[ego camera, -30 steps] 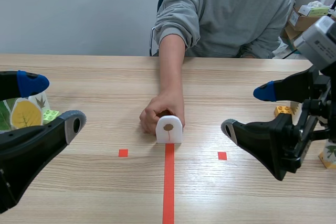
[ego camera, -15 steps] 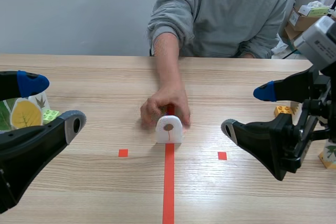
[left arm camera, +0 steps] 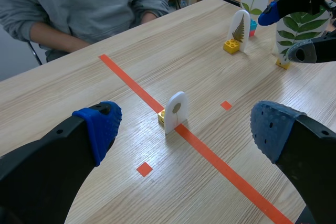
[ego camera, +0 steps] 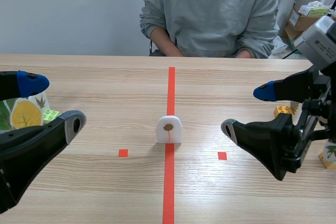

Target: Do the leaf sorting experiment

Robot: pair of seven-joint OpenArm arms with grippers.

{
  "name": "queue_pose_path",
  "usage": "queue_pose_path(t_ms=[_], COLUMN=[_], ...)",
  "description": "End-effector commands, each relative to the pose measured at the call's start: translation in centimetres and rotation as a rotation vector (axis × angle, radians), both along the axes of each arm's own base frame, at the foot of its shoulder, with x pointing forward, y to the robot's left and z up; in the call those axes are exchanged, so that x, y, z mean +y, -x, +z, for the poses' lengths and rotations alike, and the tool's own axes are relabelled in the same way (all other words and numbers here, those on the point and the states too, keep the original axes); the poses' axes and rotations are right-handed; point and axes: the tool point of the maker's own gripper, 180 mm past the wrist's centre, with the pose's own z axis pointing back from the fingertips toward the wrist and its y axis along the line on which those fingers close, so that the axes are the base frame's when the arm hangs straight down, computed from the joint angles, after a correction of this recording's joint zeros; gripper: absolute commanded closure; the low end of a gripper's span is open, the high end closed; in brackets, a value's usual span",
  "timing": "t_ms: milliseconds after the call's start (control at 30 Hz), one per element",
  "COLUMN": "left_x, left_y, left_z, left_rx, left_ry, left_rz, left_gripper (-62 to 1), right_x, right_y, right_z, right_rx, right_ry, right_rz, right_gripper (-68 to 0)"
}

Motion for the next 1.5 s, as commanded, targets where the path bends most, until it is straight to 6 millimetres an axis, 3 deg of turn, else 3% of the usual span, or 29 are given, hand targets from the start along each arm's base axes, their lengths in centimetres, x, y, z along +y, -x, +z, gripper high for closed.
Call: queue_pose_path(t_ms=[0, 1167, 1467], left_x=[-0.2, -0.2, 1.9], left_y=[0.0, -0.1, -2.4], left_z=[0.7, 0.7, -2.4], left_rx=[-0.02, -0.024, 0.009], left_ry=[0.022, 0.006, -0.052], left_rz=[-0.003, -0.019, -0.01], left_gripper=[-52.9, -52.9, -52.9], right_x=[0.1, 0.1, 0.1], right_y=[-0.3, -0.3, -0.3], right_z=[1.2, 1.2, 1.2], right_rx=[-0.034, -0.034, -0.036], right_ry=[-0.02, -0.02, -0.023], right_rz=[0.008, 0.008, 0.008], right_gripper=[-62.3, -62.3, -62.3])
